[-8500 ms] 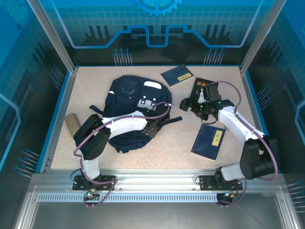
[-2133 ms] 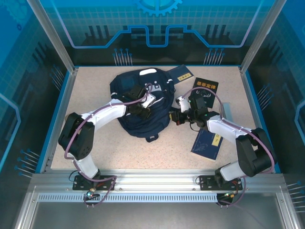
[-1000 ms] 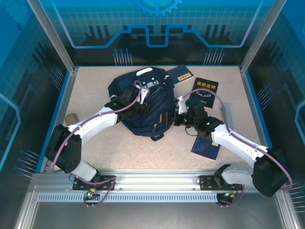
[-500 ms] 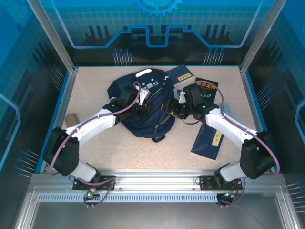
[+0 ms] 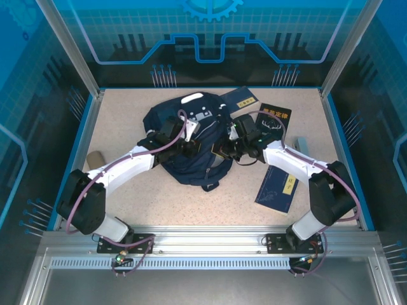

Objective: Pack books, pencil case, and school supplies into a backpack

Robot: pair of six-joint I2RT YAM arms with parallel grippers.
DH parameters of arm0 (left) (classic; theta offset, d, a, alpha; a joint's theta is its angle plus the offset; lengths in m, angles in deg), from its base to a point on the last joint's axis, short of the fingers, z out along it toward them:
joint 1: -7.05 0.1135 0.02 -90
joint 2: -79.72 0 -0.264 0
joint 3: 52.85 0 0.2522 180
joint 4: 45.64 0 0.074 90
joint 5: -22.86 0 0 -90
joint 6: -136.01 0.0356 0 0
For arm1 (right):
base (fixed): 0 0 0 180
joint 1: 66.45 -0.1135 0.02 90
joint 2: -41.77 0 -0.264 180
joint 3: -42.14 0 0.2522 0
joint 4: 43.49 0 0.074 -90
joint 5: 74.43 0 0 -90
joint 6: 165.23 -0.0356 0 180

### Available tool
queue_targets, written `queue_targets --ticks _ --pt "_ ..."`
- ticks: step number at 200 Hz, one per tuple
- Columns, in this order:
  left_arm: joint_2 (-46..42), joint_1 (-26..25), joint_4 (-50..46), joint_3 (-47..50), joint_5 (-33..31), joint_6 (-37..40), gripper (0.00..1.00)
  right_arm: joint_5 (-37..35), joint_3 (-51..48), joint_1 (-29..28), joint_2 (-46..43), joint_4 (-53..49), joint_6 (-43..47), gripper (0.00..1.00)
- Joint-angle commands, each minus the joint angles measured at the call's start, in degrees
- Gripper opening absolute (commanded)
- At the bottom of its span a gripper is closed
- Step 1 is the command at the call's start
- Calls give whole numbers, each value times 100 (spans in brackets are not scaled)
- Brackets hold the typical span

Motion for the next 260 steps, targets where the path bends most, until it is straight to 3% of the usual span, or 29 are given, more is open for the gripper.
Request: queue_targets --ticks 1,22,64,115,194,260 --pt "-472 16 -171 -319 -412 -618 40 280 219 -94 1 453 -17 3" --pt "-834 11 -830 -261 -694 -1115 58 371 306 -120 -30 705 -28 1" --pt "-1876 -104 -1356 450 -130 -1839 63 587 778 -137 221 818 -86 1" --pt "-2134 -716 -1330 905 18 -2403 59 708 1219 -220 514 741 -117 1" --pt "-1186 -736 -1136 628 -128 -2754 41 712 1154 -277 498 688 -130 1" --pt "-932 -725 -1022 555 -288 -3102 28 717 1029 -317 484 732 -184 1"
